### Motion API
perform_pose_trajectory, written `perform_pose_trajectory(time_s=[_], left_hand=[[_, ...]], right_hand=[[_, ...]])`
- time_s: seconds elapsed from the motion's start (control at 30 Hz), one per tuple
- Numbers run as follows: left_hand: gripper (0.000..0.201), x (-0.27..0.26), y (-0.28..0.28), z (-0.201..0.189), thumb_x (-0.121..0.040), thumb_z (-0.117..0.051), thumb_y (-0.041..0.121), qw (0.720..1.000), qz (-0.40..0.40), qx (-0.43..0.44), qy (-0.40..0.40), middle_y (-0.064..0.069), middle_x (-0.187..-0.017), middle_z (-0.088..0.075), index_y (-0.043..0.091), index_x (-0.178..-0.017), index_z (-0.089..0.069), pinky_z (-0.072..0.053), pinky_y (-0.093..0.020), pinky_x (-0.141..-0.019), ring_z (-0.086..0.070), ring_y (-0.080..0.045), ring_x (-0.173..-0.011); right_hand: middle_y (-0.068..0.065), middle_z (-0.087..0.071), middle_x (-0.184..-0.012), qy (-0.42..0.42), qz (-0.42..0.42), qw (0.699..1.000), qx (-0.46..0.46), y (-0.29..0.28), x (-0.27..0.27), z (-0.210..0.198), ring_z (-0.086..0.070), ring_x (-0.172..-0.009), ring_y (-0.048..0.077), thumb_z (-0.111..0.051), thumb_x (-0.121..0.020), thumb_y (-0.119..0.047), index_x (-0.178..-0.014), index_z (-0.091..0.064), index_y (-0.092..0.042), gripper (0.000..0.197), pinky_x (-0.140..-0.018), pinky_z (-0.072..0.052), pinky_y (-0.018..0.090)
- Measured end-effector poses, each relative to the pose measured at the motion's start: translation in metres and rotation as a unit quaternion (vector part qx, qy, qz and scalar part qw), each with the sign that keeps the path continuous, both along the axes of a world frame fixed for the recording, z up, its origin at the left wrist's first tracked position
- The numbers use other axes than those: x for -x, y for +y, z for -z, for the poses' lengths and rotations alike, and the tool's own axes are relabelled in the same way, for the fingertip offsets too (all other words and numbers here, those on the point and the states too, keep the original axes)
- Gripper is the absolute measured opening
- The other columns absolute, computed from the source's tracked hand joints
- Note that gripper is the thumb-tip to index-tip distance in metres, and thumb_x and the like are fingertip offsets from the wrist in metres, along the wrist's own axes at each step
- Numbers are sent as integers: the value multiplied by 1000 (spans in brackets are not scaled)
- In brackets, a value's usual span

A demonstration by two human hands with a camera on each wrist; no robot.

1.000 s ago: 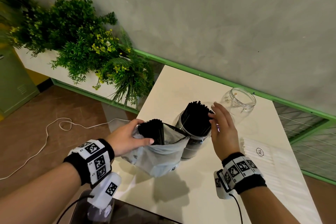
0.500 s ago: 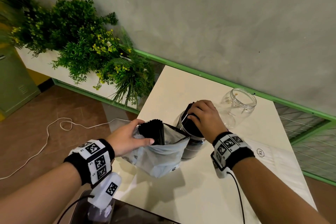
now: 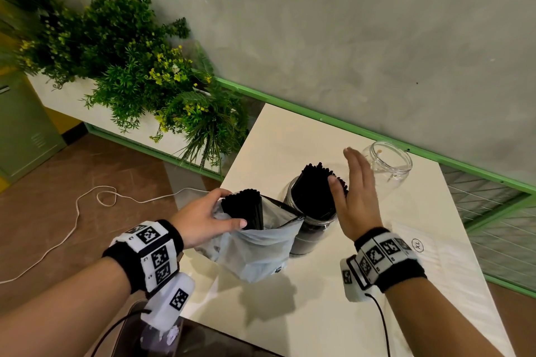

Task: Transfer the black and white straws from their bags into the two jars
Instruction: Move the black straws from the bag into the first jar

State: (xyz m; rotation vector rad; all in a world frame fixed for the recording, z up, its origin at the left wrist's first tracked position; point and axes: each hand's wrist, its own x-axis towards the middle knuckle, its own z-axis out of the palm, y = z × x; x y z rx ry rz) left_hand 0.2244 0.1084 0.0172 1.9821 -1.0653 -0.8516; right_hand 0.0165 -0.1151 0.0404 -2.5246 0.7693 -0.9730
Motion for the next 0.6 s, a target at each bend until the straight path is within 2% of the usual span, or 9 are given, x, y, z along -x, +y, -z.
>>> perform_pose_trajectory(time_s=[0.07, 0.13, 0.2, 0.27, 0.33, 0.37, 0.43, 0.5, 0.6], left_hand=[[101, 1, 0, -2, -48, -62, 84, 1000, 0, -1, 0, 9, -117, -59, 24, -128, -43, -45, -24, -89, -56, -6, -108], [79, 2, -1, -2, -67, -72, 58, 1000, -6, -5, -2, 8, -117, -58, 20, -130, -42, -42, -21, -84, -55, -6, -107], [70, 2, -2, -1, -74, -72, 47, 1000, -8, -7, -7, 9, -115, -57, 19, -131, -41, -41, -20, -83, -54, -6, -107], [70, 1, -3, -1, -74, -73, 47, 1000, -10, -7, -5, 9, -116, -57, 19, -131, -41, -41, -21, -84, -54, -6, -107], [71, 0, -3, 0, -74, -72, 48, 1000, -8, -11, -5, 10, -116, -55, 20, -131, -41, -41, -21, -84, -53, -6, -108], [73, -1, -3, 0, -73, -72, 51, 1000, -5, -12, -6, 10, -116, -55, 20, -131, -41, -41, -22, -85, -53, -6, -108], [86, -1, -3, -1, -63, -70, 68, 1000, 3, -11, -7, 10, -117, -56, 22, -130, -42, -44, -25, -88, -54, -6, -108], [103, -2, -2, 1, -47, -61, 83, 1000, 4, -8, -9, 11, -116, -57, 23, -129, -42, -46, -28, -92, -55, -6, -108], [100, -1, -2, 2, -45, -58, 80, 1000, 1, -6, -13, 9, -117, -58, 24, -127, -44, -46, -30, -93, -55, -9, -109]], right_hand=[[4, -28, -153, 77, -15, 997, 17, 5, 10, 12, -23, -142, 15, -38, -95, -49, -147, -30, -13, 64, -117, -16, 27], [4, -30, -154, 150, -21, 988, 40, 3, 16, 30, -24, -142, 21, -36, -94, -50, -146, -33, -13, 64, -116, -23, 40], [4, -37, -150, 159, -18, 986, 49, -2, 16, 38, -29, -140, 25, -35, -95, -45, -142, -40, -13, 57, -113, -30, 47], [5, -43, -143, 140, -19, 988, 68, -6, 11, 34, -36, -134, 28, -38, -94, -39, -137, -46, -14, 50, -109, -35, 49], [6, -47, -136, 127, -25, 987, 94, -8, 1, 22, -40, -127, 29, -41, -93, -37, -132, -51, -16, 46, -107, -36, 45], [5, -49, -132, 123, -32, 987, 102, -9, -6, 15, -41, -124, 28, -41, -93, -37, -129, -54, -17, 43, -105, -38, 44], [4, -55, -124, 130, -49, 982, 127, -12, -24, 3, -45, -117, 27, -43, -93, -32, -122, -59, -19, 36, -97, -43, 45], [4, -57, -124, 201, -67, 965, 158, -16, -41, -7, -46, -117, 30, -50, -92, -18, -123, -60, -21, 33, -92, -46, 48], [-2, -49, -135, 387, -88, 903, 165, -20, -61, -19, -37, -127, 27, -47, -91, -9, -132, -52, -29, 46, -98, -37, 41]])
